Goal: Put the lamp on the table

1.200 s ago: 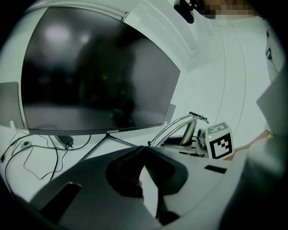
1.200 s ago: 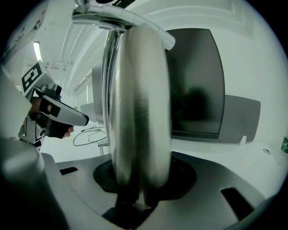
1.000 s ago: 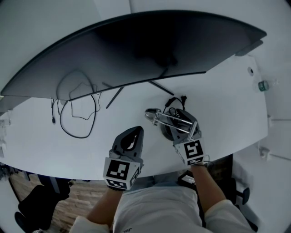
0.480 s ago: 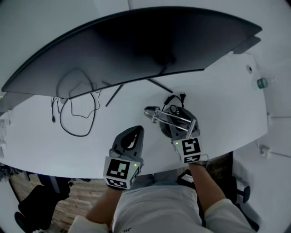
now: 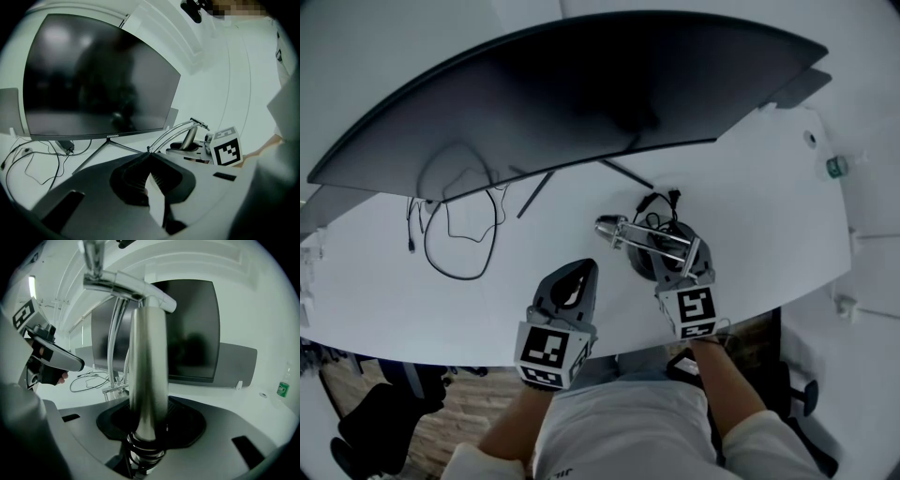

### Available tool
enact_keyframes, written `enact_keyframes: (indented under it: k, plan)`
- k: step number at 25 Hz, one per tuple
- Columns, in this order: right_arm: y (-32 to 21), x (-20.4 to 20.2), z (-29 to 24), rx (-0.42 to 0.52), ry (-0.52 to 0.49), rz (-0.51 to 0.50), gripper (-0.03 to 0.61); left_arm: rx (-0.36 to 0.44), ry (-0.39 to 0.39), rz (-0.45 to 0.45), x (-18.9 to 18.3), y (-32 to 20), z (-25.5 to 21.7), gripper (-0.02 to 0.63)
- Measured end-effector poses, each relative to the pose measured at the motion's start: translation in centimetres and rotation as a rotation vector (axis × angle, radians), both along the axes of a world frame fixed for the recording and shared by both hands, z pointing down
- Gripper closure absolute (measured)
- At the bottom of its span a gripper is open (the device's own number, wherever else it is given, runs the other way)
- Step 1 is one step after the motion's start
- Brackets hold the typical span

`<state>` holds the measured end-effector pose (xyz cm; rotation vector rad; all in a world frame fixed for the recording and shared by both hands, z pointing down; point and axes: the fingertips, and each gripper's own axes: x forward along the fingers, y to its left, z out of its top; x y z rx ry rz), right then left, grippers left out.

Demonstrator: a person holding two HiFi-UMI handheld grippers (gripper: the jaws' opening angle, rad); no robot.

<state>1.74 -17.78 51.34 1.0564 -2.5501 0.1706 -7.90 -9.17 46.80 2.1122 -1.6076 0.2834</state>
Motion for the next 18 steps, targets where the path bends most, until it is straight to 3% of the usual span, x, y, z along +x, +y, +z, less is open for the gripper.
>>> enact_keyframes:
  k: [18]
  plan:
    - [2.8, 2.4, -3.2, 0.035, -0.031, 0.014, 0.414, 0.041, 0.013, 0.049, 2.4, 0.5, -2.3, 0.611]
